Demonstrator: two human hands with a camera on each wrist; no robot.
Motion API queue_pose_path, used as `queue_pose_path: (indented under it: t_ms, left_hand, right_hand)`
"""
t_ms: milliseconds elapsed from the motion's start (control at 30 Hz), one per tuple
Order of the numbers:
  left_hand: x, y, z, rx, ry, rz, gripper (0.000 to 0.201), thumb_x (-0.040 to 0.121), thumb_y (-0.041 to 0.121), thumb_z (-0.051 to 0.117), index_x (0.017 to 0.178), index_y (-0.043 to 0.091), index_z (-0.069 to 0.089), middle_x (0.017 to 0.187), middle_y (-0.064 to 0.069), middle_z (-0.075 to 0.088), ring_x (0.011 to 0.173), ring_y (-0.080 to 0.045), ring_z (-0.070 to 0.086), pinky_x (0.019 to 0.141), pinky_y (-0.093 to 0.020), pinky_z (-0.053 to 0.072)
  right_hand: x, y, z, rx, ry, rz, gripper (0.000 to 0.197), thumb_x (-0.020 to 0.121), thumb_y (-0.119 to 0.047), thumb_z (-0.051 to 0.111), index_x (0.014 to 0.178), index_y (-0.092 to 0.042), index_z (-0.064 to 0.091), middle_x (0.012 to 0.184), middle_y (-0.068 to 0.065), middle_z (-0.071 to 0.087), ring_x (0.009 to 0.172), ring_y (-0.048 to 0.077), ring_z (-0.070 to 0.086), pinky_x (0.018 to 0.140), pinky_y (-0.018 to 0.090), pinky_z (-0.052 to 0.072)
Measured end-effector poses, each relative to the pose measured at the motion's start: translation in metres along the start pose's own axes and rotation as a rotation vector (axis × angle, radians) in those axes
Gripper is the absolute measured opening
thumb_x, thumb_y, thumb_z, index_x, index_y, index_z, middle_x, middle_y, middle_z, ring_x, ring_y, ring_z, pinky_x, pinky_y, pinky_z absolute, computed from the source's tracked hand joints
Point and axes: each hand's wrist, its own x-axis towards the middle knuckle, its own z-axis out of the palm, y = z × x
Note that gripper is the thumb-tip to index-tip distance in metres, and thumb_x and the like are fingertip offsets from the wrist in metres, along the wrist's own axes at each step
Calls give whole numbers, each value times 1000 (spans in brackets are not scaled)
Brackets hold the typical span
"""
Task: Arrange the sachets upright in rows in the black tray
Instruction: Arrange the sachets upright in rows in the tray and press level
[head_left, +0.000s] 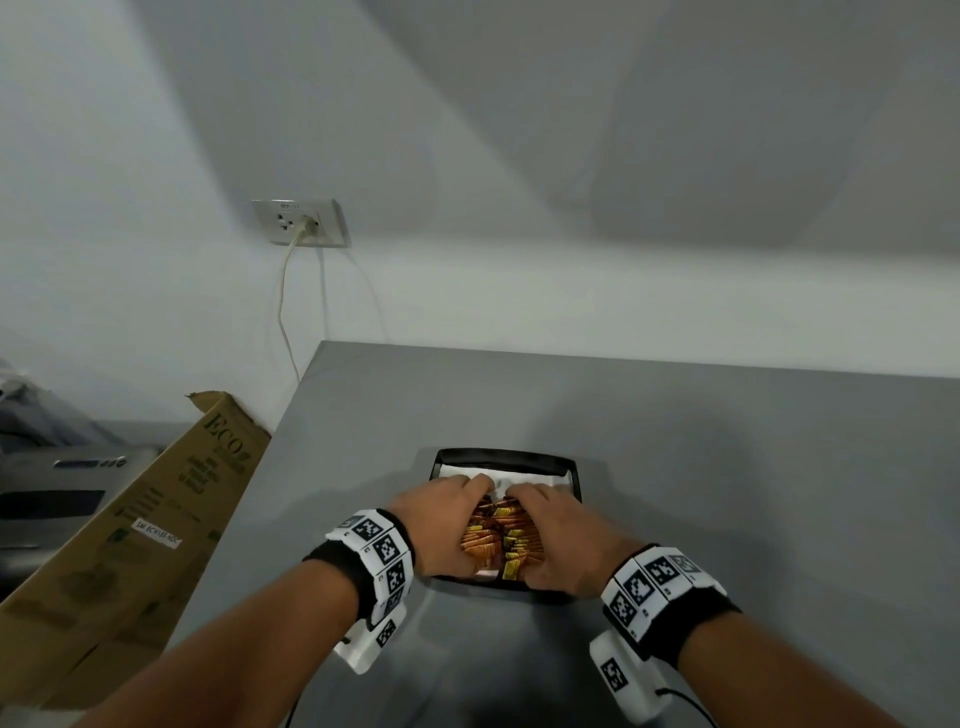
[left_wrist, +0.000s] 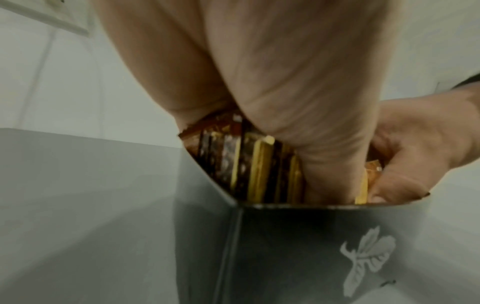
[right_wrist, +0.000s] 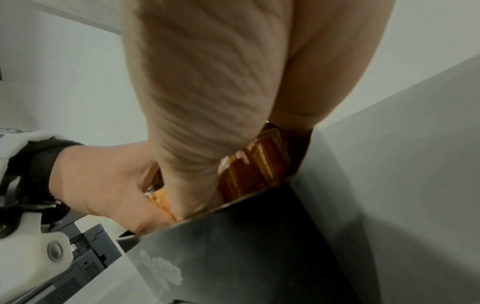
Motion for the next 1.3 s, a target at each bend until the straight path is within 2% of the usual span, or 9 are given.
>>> queue_pose_path:
  t_ms: [233,433,633,833,1000,1067,1167,1233,1300]
  left_hand:
    - [-5,-1,-20,-93,40,24,83,67,47,76,137,31,35,119,4,58,100,-14,60,84,-35,57]
    - [-4,-5,-28,-146,-63,45,84,65,42,80,136,35,36,116,6,57,96,-10,58,80,-30,57]
    - [-1,-5,-25,-140,-30,54,82,68,40,78,136,35,34,118,7,55,97,-10,57,80,-27,54]
    - [-2,-2,-10,-13,53,96,82,77,45,72,146,27,31,138,3,49,122,-16,50,99,-25,40]
    - [-8,-6,9,-13,77,156,91,75,70,61,147,22,34,143,3,46,131,-15,43,114,-33,35]
    - [-13,-5,11,35,64,145,102,72,77,58,152,20,28,152,1,38,140,-16,34,120,-31,24]
    - [-20,-1,14,126,53,130,119,65,87,54,156,19,18,162,-3,23,149,-21,18,124,-34,4]
    - [-21,1,17,180,62,113,125,61,88,53,157,18,16,161,-5,24,149,-23,19,125,-40,3]
    - [-19,3,22,194,76,96,121,62,82,57,156,18,16,157,-5,32,145,-22,28,125,-39,6]
  right_hand:
    - [-4,1,-17,134,70,-22,90,73,-40,80,147,-32,30,139,-6,45,121,10,46,105,30,44]
    - [-3,6,-29,203,-25,-1,90,66,-36,85,142,-36,37,126,-10,52,110,8,55,97,28,51]
    - [0,4,-27,185,-1,23,89,69,-36,83,144,-34,36,131,-8,49,115,10,50,100,28,47]
    - [-4,-5,-5,-21,104,-4,88,82,-43,72,154,-26,24,150,-3,37,138,20,34,114,35,36]
    - [-18,-10,12,-118,81,-6,98,85,-76,43,159,-20,10,161,0,26,148,22,23,123,40,18]
    - [-23,-13,15,-216,84,-20,111,79,-88,32,159,-16,9,163,3,24,150,25,20,125,47,10]
    - [-27,-13,19,-292,51,-23,125,70,-93,38,160,-12,3,166,7,16,153,29,13,124,54,3]
    - [-25,-13,21,-324,37,-8,125,69,-88,42,159,-10,3,166,10,14,153,31,13,124,57,1]
    - [-21,-13,28,-354,50,13,115,73,-81,44,158,-9,14,161,11,29,148,33,27,123,57,0]
